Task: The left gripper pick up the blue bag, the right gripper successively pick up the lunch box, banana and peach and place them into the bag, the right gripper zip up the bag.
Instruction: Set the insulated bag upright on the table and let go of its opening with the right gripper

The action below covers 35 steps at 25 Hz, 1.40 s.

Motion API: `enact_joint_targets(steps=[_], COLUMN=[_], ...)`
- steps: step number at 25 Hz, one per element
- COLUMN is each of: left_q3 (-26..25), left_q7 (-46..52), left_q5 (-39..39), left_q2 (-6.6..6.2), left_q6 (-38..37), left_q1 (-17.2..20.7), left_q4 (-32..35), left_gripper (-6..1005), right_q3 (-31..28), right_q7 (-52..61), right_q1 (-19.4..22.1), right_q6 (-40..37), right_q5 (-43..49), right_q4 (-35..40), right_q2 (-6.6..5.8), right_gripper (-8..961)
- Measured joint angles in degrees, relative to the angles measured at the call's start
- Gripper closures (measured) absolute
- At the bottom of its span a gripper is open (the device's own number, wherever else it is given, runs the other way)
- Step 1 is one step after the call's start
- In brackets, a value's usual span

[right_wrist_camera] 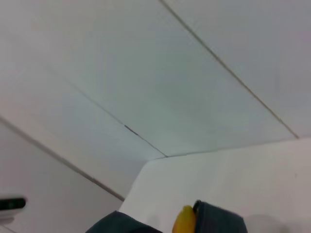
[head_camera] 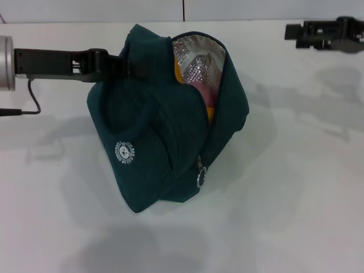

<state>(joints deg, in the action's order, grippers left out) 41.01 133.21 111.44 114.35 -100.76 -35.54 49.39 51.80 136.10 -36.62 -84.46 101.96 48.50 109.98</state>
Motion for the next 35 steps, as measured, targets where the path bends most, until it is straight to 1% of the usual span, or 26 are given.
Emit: enact_joint_targets(steps=[3,4,6,9,15,16,17,20,23,26,30,35], left_q3=[0.2,0.2,0.2,0.2,0.2,0.2,0.3,0.3,0.3,0.3,0.3,0.3], left_q7=[-0.1,-0.3,-0.3,-0.4,-0.5,-0.6,-0.6,-0.7,-0.8,-0.9,-1.2,-1.3], left_q5=[0.0,0.0,0.0,0.0,0.0,0.0,0.0,0.0,0.0,0.0,0.0,0.0], left_q2=[0.11,0.13,0.15,0.21,0.41,0.45,0.49,0.52,0.60,0.61,0.62,0.61], left_q6=[0.0,0.0,0.0,-0.1,-0.2,-0.2,-0.2,-0.4,-0.5,-0.5,-0.5,-0.5], left_q1=[-0.3,-0.4,-0.4,-0.5,-0.5,-0.5,-0.5,-0.5,-0.5,-0.5,-0.1,-0.4], left_q4=[0.0,0.0,0.0,0.0,0.0,0.0,0.0,0.0,0.0,0.0,0.0,0.0], left_gripper=[913,913,912,912,912,911,911,911,911,911,910,910], right_q3=[-0.6,-0.6,-0.5,-0.2,1.4,2.6,2.9,6.3,7.8,8.5,9.3,9.5], right_q7=[-0.4,-0.6,-1.4,-2.6,-3.0,-3.1,-3.1,-3.1,-3.3,-3.9,-6.8,-7.7], right_q1=[-1.4,-2.0,-2.9,-4.0,-6.1,-6.6,-6.7,-7.4,-7.7,-7.8,-7.7,-7.7], right_q6=[0.3,0.7,1.4,2.7,5.6,6.6,6.8,10.3,11.6,11.7,11.4,11.3], right_q5=[0.1,0.2,0.3,0.3,0.4,0.4,0.4,0.4,0.5,0.5,0.3,0.1], right_q4=[-6.2,-7.6,-9.7,-10.6,-12.2,-12.5,-12.6,-13.0,-13.0,-12.7,-12.2,-12.1], right_q2=[-0.14,0.00,0.65,2.41,3.92,4.17,4.20,4.64,5.01,5.01,4.98,5.10], right_gripper=[289,289,290,290,290,290,290,289,290,291,372,489])
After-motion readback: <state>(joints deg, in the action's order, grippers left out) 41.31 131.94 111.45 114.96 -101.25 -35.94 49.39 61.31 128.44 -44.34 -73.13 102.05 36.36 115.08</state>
